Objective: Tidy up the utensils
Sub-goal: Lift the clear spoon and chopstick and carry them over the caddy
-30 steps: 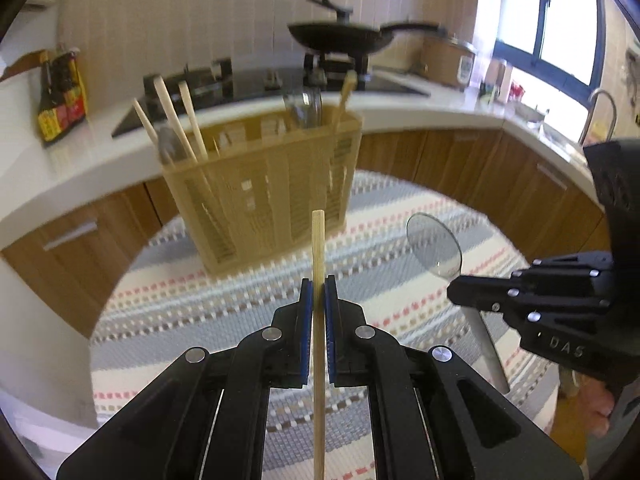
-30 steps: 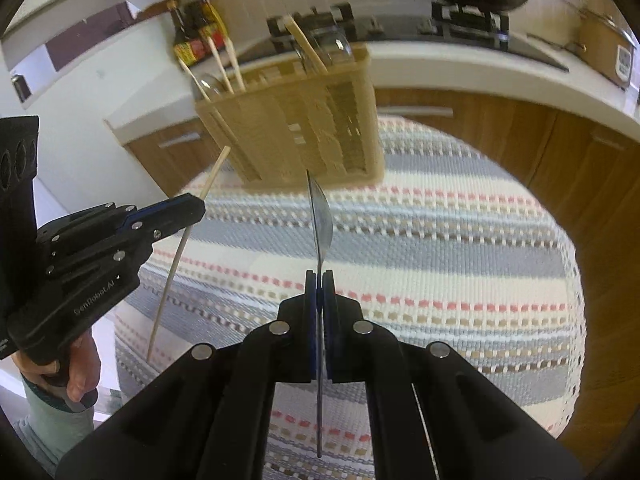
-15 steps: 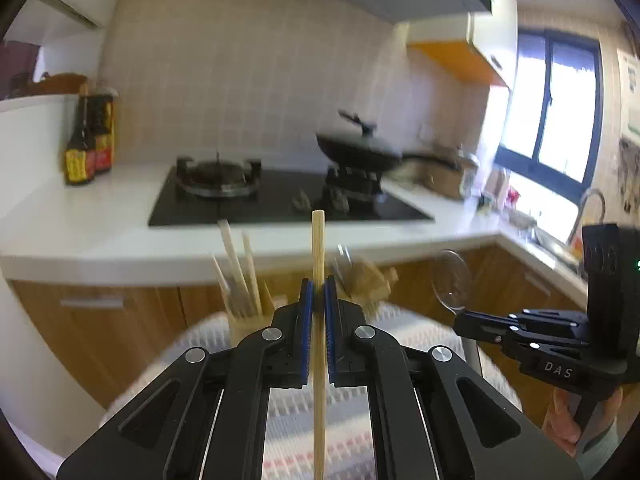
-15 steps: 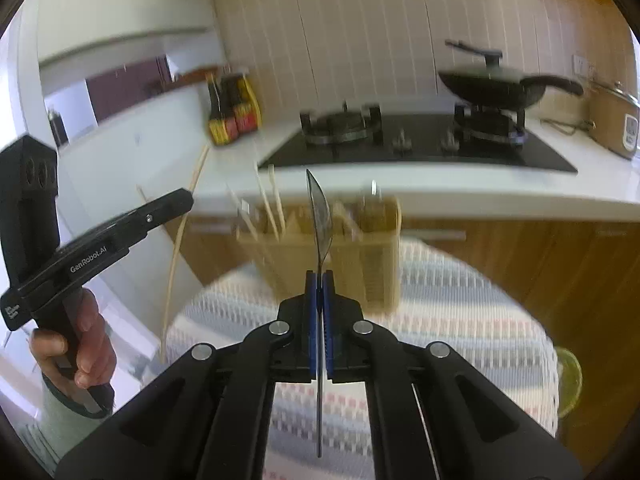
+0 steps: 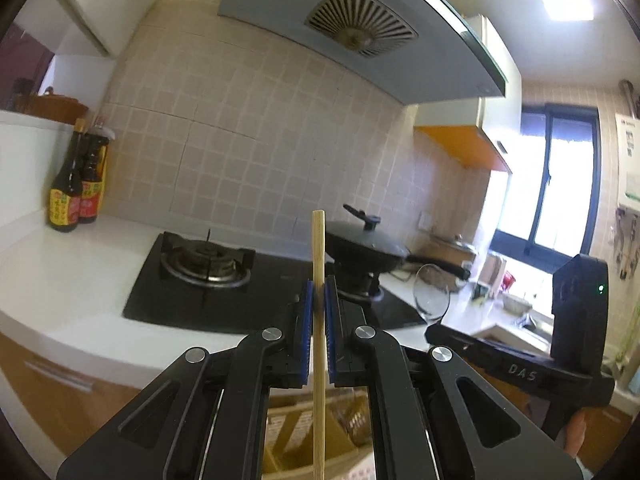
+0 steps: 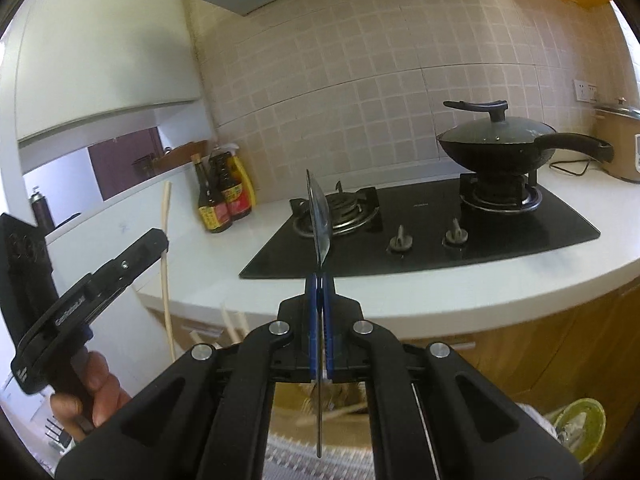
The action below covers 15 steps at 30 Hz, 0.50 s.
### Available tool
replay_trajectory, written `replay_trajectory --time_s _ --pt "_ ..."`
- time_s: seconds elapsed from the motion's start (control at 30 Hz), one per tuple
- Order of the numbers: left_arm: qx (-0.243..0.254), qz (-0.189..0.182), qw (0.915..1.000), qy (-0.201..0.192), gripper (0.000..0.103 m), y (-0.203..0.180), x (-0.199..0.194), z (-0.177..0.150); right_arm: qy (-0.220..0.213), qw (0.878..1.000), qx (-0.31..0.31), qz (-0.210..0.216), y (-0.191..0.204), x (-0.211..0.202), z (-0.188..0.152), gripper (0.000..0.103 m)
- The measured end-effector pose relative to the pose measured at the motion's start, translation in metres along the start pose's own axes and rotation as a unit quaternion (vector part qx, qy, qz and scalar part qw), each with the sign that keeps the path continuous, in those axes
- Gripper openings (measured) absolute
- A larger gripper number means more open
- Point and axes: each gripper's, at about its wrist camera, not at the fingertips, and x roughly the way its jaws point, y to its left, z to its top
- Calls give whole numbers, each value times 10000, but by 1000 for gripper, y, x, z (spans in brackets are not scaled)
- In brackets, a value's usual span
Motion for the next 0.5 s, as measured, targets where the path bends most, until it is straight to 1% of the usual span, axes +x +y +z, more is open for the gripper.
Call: replay_trajectory --time_s 0.1,0.17,0.3,0.43,0.5 --pt "-163 -48 9998 -105 3 7 14 -5 -63 9999 -64 -74 -8 18 0 2" --pt "-212 3 9996 -160 3 11 22 -9 -108 9998 -93 -120 -13 30 -1 2" --pt "-58 380 9985 -387 3 16 27 -17 -220 9996 -91 -148 -22 43 -5 2" --pt "20 884 9942 -614 3 22 24 -25 -273 9995 -88 -143 -27 54 -12 2" --pt "20 1019 9926 -658 3 25 25 -30 -327 9994 -41 -129 -27 57 -16 2"
